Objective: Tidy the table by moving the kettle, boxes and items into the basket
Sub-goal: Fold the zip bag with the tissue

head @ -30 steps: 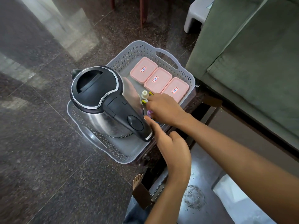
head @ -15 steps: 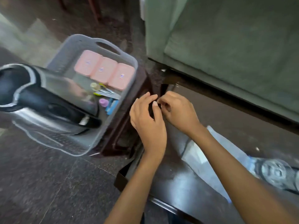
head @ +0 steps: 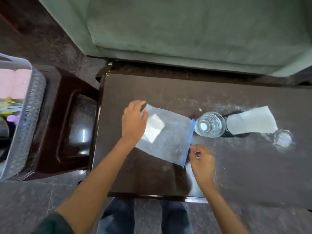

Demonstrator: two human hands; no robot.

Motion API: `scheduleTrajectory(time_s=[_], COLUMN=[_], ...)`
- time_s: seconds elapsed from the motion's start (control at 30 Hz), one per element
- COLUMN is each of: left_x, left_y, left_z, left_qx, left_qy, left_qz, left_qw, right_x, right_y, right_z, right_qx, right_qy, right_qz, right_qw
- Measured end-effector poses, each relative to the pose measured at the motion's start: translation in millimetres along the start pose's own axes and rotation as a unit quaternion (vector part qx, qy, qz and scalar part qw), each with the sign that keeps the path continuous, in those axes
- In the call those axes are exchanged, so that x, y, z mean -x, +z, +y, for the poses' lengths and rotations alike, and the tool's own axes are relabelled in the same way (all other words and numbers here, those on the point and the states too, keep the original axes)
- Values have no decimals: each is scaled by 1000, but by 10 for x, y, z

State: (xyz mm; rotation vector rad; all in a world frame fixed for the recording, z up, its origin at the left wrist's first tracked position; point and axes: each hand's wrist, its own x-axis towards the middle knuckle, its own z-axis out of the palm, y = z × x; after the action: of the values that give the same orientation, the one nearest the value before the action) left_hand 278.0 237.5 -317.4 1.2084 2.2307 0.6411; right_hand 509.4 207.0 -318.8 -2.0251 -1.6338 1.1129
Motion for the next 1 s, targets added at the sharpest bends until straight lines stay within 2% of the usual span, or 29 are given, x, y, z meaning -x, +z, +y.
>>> scheduleTrajectory(time_s=[0.1, 0.17, 0.27, 0.47, 0.5, 0.57, 0.67, 0.73, 0.8, 0.87, 0.93, 1.0], left_x=[-124, -213, -275, -298, -315, -354, -352, -258, -143, -27, 62, 127], left_y=[234, 388, 549, 516, 464, 322, 38, -137, -229, -265, -249, -205], left_z=[250, 323, 303, 229, 210, 136, -18, -139, -281, -417, -535, -576], left_qx=[-129, -182, -238, -298, -273, -153, 22, 104, 211, 332, 421, 458], left_qy=[143, 178, 168, 122, 109, 67, -20, -71, -128, -180, -217, -241], left_qz=[-110, -187, -222, -202, -212, -265, -349, -329, -281, -254, -245, -241], left_qw=[975, 949, 930, 925, 932, 950, 937, 936, 927, 891, 846, 821], right_x=[-23, -22, -26, -40, -47, -57, -54, -22, 32, 94, 130, 110], right_y=[78, 151, 221, 300, 288, 267, 245, 236, 221, 244, 316, 334], right_z=[162, 154, 94, 22, 3, -28, -40, -52, -93, -164, -264, -402], right_qx=[28, 36, 35, 46, 49, 51, 67, 74, 68, 17, -110, -255], right_qy=[63, 75, 103, 87, 83, 60, -28, -80, -97, -78, -2, 95], right_qz=[-9, -38, -56, -27, -17, 5, 39, 58, 64, 51, 17, -23], right_qw=[998, 996, 992, 995, 995, 997, 997, 992, 991, 995, 994, 962])
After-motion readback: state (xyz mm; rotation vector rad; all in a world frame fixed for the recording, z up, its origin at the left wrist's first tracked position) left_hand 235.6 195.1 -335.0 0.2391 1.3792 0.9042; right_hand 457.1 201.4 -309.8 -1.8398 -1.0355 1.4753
